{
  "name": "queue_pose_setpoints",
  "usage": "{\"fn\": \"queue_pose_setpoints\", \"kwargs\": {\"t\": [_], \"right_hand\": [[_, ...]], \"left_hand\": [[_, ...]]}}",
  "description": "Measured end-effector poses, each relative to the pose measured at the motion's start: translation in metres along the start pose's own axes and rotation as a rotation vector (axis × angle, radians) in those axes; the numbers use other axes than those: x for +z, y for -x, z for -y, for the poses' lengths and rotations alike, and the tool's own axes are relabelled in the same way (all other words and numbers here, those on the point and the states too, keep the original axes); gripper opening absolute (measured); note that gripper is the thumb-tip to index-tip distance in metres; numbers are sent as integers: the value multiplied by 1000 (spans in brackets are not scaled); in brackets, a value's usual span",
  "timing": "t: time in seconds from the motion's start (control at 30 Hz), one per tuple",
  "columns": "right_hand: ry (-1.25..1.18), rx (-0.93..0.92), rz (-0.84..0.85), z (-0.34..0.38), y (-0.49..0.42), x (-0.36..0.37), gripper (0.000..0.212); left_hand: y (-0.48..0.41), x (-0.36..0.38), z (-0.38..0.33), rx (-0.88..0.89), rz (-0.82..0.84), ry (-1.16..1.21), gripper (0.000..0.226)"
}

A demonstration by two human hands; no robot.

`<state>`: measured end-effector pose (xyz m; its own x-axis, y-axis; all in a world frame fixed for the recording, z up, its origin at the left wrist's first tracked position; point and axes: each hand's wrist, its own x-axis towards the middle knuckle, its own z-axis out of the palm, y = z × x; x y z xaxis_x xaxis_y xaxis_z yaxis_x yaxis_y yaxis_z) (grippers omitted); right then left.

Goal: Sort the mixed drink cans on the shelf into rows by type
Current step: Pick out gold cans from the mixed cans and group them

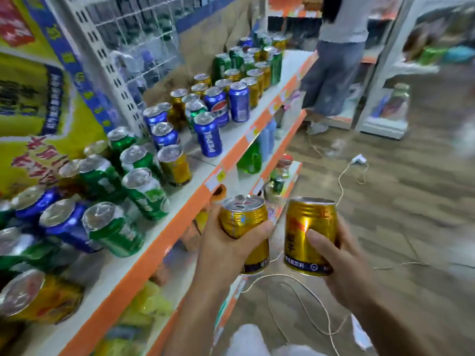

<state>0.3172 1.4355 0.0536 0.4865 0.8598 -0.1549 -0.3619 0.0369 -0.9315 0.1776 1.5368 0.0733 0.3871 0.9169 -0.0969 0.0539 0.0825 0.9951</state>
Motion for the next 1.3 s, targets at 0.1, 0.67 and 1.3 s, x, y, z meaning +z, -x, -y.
{"fn": "queue_pose_setpoints", "kwargs": {"t": [0.1,0.67,1.3], "right_hand": [[-20,-14,-79,8,-25,-27,91],[49,-143,-256,100,-335,-119,85],[185,-140,16,172,-689,-212,76]], "left_hand": [[-34,35,1,-27,65,-2,56],[-345,207,-51,-20,284,22,61],[-631,361,-47,17,-199,13,62]]}}
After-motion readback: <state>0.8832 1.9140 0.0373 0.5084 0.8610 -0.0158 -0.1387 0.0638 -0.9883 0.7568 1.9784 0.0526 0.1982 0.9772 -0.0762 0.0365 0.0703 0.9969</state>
